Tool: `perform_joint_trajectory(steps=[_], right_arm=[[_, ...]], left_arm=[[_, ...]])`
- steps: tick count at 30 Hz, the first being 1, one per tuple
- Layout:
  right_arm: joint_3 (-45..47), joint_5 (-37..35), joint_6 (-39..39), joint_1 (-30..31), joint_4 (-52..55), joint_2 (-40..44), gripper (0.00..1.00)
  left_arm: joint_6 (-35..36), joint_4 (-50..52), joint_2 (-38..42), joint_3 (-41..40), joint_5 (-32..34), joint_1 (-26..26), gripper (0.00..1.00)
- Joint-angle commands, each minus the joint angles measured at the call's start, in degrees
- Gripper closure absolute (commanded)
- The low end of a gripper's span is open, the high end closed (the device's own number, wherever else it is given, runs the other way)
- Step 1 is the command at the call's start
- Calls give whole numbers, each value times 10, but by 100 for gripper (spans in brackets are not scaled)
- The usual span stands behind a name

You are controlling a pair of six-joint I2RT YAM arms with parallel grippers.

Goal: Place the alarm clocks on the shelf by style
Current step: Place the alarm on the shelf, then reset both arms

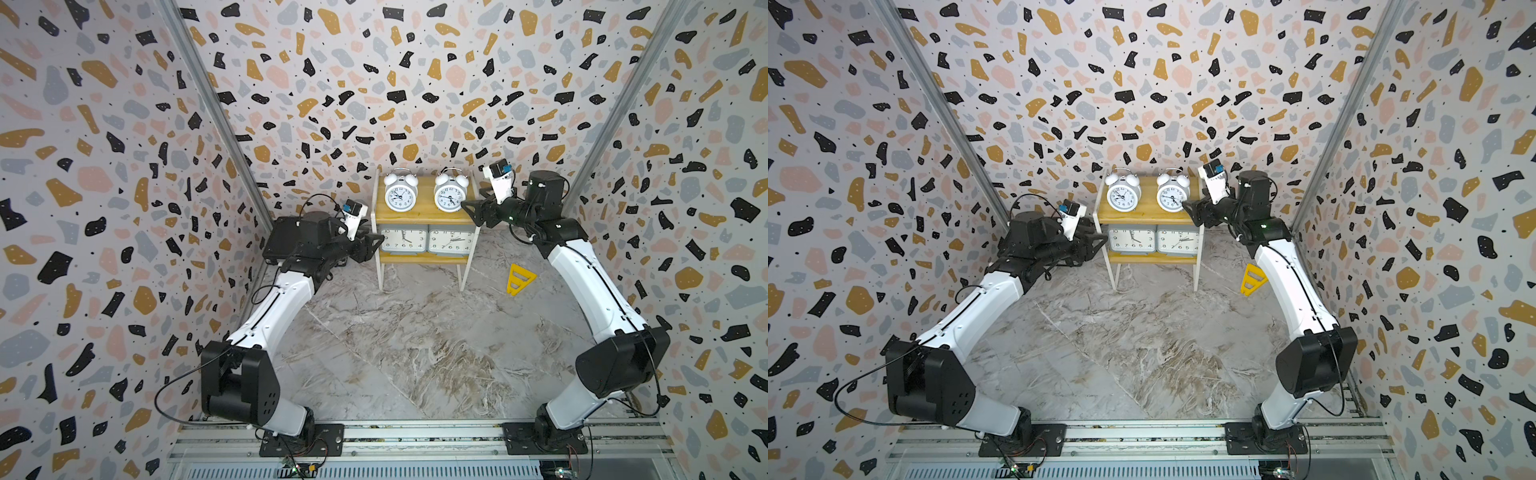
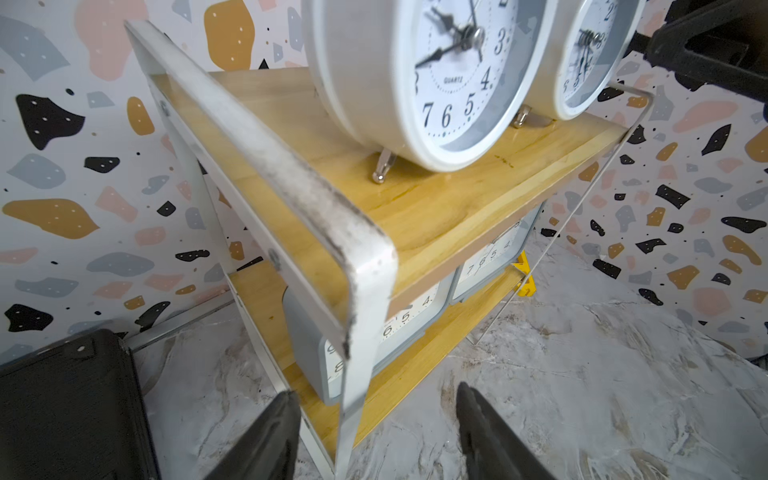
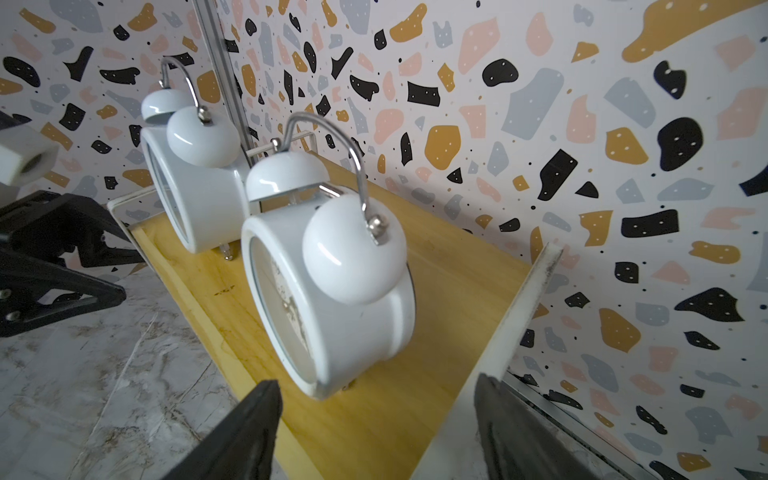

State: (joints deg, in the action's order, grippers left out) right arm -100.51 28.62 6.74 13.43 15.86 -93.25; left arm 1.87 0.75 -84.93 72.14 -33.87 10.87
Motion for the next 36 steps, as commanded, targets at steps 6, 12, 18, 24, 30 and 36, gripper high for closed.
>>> perform_joint_trajectory(steps=[6,12,18,24,30,36], right_arm=[[65,-22,8,-2,-20,93,21],[157,-49,4,-2,-36,163,21],[262,-73,-8,-2,-65,234,21],[369,-112,-31,-2,-106,296,21],[488,-187,-63,-2,-193,359,21],[590,-285,-71,-2,-242,407,21]], left_arm=[[-12,-24,59,-37,19,-1,30],[-32,-20,96,-72,39,-1,29],[-58,-29,136,-123,60,-1,28],[-61,-58,171,-182,111,-1,24],[-103,-113,198,-252,207,-1,17],[-114,-112,213,-284,280,-1,16]])
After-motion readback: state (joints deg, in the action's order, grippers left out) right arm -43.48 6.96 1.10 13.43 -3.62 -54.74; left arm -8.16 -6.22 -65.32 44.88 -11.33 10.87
